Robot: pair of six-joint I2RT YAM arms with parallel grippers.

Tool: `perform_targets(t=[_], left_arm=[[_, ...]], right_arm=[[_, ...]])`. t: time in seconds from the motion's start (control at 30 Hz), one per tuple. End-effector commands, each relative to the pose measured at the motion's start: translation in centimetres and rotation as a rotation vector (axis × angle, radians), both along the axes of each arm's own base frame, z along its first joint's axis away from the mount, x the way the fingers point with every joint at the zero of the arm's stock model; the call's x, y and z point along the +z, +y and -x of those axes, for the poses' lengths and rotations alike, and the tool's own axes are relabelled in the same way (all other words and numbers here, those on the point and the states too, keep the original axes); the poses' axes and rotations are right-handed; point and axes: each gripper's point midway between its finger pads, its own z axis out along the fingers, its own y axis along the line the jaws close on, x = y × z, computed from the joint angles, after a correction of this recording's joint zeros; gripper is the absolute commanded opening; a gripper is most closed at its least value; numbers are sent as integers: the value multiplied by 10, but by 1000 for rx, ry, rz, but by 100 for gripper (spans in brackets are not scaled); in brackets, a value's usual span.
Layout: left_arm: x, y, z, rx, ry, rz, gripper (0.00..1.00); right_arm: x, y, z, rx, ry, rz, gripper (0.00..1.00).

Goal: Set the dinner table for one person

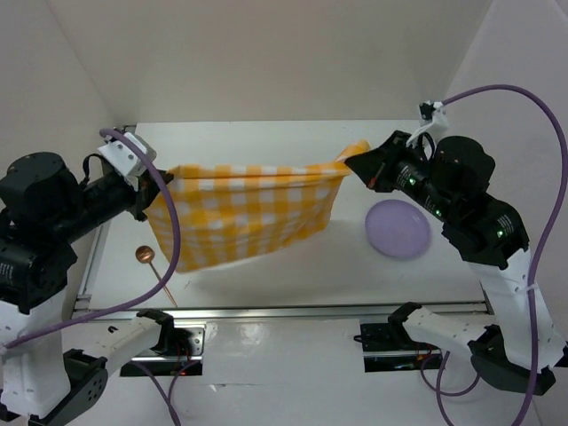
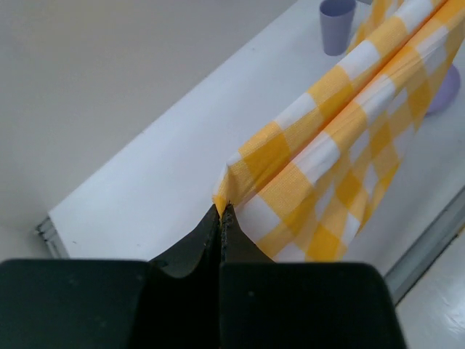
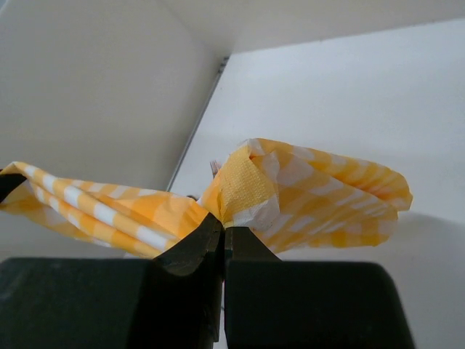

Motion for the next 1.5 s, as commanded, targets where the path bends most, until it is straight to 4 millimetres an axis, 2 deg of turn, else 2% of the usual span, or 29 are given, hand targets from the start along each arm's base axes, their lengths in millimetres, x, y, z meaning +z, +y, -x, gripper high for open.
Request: perform_targets(t=[0.0,0.13,0.2,0.23,0.27,0.37,0.43,0.5,0.53,0.6,0.63,0.7,0.73,0.83,0.87,0.9,0.93,0.97,1.0,1.03,1.07,1.1,1.13,1.2,1.23,1.37,1.4,1.43,1.47], left_arm=[[-31,9,-6,78,135,4,0],[-65,5,-12,100,268,38,0],[-71,6,-23,128,271,50,0],[-87,8,-33,160,310,43,0],[-89,8,-45,179,301,50,0],[-123,10,-82,256,381,30,0],[-136,12,-112,300,374,16,0],[-169,17,-149,375,424,-34,0],[-183,25,-164,414,440,-44,0],[-192,29,-199,454,436,-28,0],[-223,31,-221,474,503,-57,0],[-229,29,-251,488,501,-43,0],[-260,26,-268,494,560,-59,0],[-278,29,-305,517,559,-62,0],[-287,29,-316,527,563,-69,0],[-304,30,-334,548,576,-86,0],[-312,36,-342,561,590,-89,0],[-303,39,-358,569,558,-72,0],[-325,40,-367,582,586,-91,6],[-328,46,-372,593,590,-89,15],[-330,45,-378,593,585,-87,28],[-320,47,-386,588,562,-68,44],[-327,45,-390,577,572,-65,75],[-324,40,-393,553,566,-50,95],[-324,40,-393,553,566,-50,100],[-316,52,-381,632,568,-54,100],[-309,55,-367,642,574,-62,100],[-308,54,-359,631,584,-60,100],[-306,44,-348,603,594,-62,100]], right_arm=[[-24,-30,26,-78,138,37,0],[-31,-41,38,-113,175,22,0],[-41,-44,34,-142,203,29,0],[-44,-46,27,-178,215,33,0],[-58,-45,20,-196,247,61,0],[-89,-35,-16,-236,282,143,0],[-104,-31,-53,-309,261,202,0],[-120,-29,-81,-360,241,259,0],[-128,-24,-108,-395,222,269,0],[-149,-42,-140,-478,236,304,0],[-163,-40,-165,-488,244,295,0],[-189,-56,-193,-504,288,282,0],[-213,-55,-214,-507,316,291,6],[-236,-58,-247,-521,328,326,20],[-263,-59,-262,-522,367,361,37],[-256,-61,-278,-528,345,366,47],[-283,-58,-290,-518,387,403,54],[-288,-62,-298,-519,394,424,62],[-272,-59,-312,-520,358,413,62],[-289,-57,-317,-511,392,444,63],[-287,-56,-320,-511,391,443,63],[-271,-56,-326,-508,353,443,65],[-271,-56,-326,-505,350,452,65],[-257,-43,-320,-474,301,463,67],[-266,-46,-314,-468,311,480,73],[-253,-39,-288,-442,306,466,89],[-251,-33,-284,-406,306,451,89],[-266,-32,-274,-374,345,463,89],[-267,-23,-264,-336,349,458,86]])
